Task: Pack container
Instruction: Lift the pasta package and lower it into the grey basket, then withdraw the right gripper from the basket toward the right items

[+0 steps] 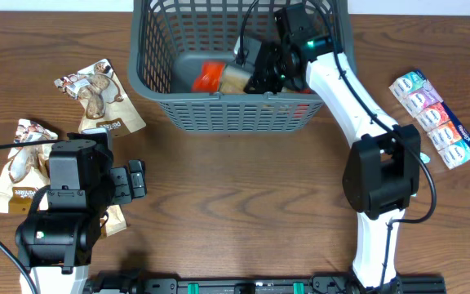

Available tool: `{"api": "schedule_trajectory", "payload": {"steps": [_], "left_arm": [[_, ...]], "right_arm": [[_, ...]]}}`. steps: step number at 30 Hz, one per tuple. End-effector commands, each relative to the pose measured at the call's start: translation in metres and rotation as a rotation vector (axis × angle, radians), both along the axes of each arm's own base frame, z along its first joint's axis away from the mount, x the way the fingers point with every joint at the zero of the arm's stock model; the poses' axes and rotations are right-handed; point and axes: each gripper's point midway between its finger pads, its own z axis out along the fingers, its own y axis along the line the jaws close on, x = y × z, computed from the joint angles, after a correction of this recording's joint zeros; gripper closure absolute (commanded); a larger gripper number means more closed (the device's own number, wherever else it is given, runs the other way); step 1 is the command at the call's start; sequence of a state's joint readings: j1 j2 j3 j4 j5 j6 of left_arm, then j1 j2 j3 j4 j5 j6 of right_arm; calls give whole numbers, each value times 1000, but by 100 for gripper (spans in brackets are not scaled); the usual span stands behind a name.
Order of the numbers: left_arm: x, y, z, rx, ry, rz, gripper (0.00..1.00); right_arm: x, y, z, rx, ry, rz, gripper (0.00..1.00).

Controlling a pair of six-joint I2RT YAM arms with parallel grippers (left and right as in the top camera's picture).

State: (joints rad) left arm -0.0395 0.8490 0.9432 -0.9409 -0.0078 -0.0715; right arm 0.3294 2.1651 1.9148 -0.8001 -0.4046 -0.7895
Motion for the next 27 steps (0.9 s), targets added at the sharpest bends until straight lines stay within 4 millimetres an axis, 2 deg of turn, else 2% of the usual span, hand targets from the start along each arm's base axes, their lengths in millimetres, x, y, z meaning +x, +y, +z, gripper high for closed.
{"api": "schedule_trajectory", "payload": {"steps": [1,4,5,7,9,10,12,13,16,17,19,21,24,27], "left_arm": [[1,3,6,8,-12,13,1],[1,3,6,8,-12,13,1],[1,3,6,9,-12,13,1],[1,3,6,9,-12,13,2],[1,3,6,9,-12,13,1],[1,3,6,9,-12,13,2],[1,3,6,9,-13,13,2],[1,3,6,9,-13,13,2],[1,3,6,9,-13,13,1],[1,3,6,9,-13,13,1],[2,3,7,8,-19,13,2],[4,3,8,8,-27,13,1],[7,3,9,8,-35,13,2],[9,3,8,8,-34,13,2]], "right_arm": [[-3,16,91,138,-135,29,25],[-6,15,158,197,-249,13,23],[-11,12,188,221,-301,6,24],[-20,1,235,244,-397,-8,24],[-29,-25,282,244,-505,-62,23],[-32,-40,299,241,-542,-103,20],[-34,-80,324,247,-576,-250,14],[-34,-107,330,241,-572,-356,14],[-41,-187,328,238,-487,-680,13],[-47,-217,320,243,-430,-805,12],[-61,-265,302,265,-313,-1007,12],[-85,-317,276,297,-155,-1248,10],[-110,-355,251,297,-27,-1423,7],[-133,-378,226,278,86,-1550,1]]}}
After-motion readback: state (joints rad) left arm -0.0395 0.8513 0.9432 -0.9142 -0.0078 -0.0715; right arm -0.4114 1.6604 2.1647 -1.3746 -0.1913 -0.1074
